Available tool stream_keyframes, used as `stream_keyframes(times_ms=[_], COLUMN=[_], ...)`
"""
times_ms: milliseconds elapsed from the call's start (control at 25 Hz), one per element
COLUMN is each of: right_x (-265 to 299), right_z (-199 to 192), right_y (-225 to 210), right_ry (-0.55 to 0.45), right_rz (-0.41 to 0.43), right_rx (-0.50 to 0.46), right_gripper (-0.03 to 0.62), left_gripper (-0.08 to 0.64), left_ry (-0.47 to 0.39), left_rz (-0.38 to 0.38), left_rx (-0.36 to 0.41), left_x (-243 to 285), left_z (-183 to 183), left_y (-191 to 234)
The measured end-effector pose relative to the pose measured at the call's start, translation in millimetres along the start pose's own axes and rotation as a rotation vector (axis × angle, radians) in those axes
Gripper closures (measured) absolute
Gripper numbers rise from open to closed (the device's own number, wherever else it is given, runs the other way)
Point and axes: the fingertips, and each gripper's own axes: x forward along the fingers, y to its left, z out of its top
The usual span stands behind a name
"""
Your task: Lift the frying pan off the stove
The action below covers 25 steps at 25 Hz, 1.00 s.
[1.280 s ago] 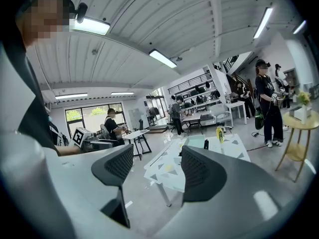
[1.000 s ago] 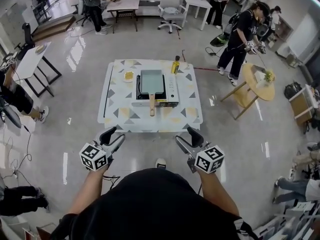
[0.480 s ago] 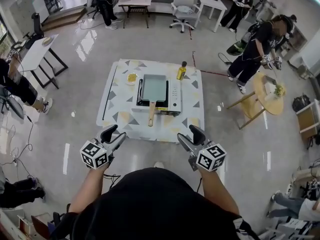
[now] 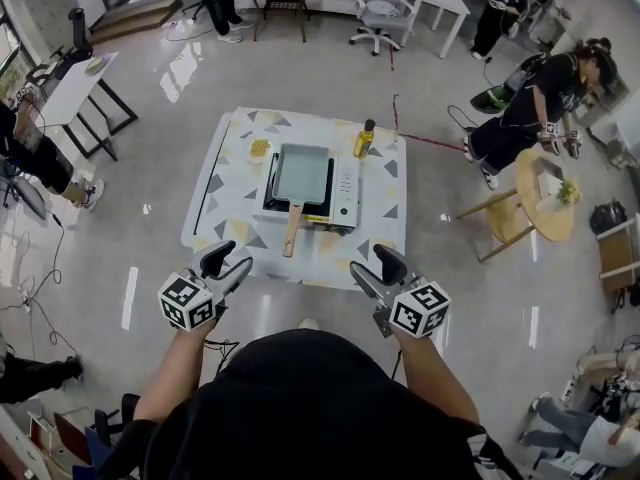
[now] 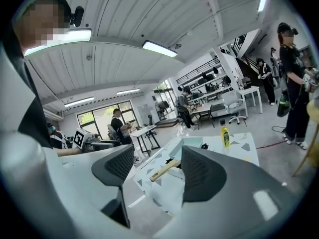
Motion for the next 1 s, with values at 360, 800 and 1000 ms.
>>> stream_keyframes(times_ms=[360, 800, 1000], right_x=[16.2, 39.5, 46.7], right_z=[5.1, 12.8, 19.5], right_y=[-8.7, -11.5, -21.9], right_ry=[0.014, 0.017, 0.021], right_rz=[0.056, 0.064, 0.041], right_rx=[0.014, 0.011, 0.013], right_gripper=[0.265, 0.267, 0.267], left_gripper=[0.348, 0.348, 0.348], left_ry=[0.013, 0.044, 0.047], left_rz=[0.016, -0.043, -0.078], left_rx=[-0.033, -0.028, -0.023], left_x=[8.3, 26.6, 43.0], left_z=[-14.1, -15.5, -9.4], left_y=[-6.0, -0.6, 8.6])
